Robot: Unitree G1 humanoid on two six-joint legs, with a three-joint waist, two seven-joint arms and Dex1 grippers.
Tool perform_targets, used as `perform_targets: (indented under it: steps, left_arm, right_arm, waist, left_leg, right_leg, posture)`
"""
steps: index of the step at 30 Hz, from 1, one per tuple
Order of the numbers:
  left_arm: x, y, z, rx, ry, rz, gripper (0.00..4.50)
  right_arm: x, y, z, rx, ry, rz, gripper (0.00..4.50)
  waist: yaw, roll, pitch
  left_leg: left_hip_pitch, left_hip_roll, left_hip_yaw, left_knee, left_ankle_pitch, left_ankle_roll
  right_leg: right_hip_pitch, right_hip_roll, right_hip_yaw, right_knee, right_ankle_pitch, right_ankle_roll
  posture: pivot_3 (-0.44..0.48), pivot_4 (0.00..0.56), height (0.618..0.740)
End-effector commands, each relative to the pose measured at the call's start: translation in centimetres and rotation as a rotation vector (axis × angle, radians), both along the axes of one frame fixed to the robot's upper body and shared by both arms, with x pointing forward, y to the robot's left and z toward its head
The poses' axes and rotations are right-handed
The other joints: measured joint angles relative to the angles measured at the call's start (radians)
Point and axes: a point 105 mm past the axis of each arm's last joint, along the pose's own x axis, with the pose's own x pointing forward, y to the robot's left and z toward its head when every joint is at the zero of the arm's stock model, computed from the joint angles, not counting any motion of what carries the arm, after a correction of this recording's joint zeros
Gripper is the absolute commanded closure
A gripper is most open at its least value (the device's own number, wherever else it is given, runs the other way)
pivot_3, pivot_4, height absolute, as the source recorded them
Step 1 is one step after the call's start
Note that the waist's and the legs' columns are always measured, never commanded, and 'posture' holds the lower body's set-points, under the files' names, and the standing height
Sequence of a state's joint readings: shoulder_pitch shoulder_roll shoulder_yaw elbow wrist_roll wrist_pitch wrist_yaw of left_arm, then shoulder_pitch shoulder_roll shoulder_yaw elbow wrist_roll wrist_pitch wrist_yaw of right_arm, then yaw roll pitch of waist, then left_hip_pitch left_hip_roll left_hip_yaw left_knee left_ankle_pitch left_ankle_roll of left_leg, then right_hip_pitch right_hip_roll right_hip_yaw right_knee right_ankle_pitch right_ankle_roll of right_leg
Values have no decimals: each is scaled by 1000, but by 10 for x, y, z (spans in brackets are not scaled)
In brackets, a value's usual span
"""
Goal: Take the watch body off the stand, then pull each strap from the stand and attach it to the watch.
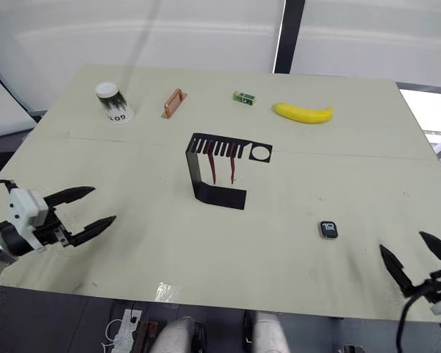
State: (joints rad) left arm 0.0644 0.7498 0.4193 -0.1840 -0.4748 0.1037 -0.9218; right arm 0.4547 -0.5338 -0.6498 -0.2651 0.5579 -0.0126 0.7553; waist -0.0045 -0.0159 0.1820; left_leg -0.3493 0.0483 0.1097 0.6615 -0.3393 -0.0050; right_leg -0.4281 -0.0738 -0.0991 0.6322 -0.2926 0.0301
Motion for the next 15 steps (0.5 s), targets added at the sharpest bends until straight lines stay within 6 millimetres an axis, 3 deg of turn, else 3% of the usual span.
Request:
perform_targets:
  steps: [1, 4, 7, 15]
  left_arm:
    - [-10, -30, 6, -29, -36, -33, 0]
    - [-18, -59, 1, -49, -57, -34, 0]
    - [-10, -74, 9, -183, -128, 110, 0]
    - [20, -107, 5, -256, -160, 319, 0]
  right_arm:
    - [8, 47, 13, 48, -30, 147, 36]
    - [14, 78, 19, 55, -51, 247, 36]
    - [18, 100, 28, 44, -106, 339, 36]
    - [27, 132, 27, 65, -90, 513, 36]
  waist:
    - [0, 0, 0]
    - [2, 0, 0]
    - [4, 0, 0]
    - [4, -2, -2]
  left_leg:
    - [0, 0, 0, 0, 0, 0]
    - [0, 0, 0, 0, 0, 0]
    - [-1, -1, 0, 2, 0, 1]
    - [-1, -1, 0, 3, 0, 1]
  right_leg:
    - [0, 0, 0, 0, 0, 0]
    - [0, 0, 0, 1, 0, 0]
    - [0, 0, 0, 0, 0, 0]
    - [1, 2, 0, 0, 0, 1]
  posture:
    - [0, 150, 740]
    - [0, 150, 740]
    - [0, 150, 740]
    - [0, 150, 740]
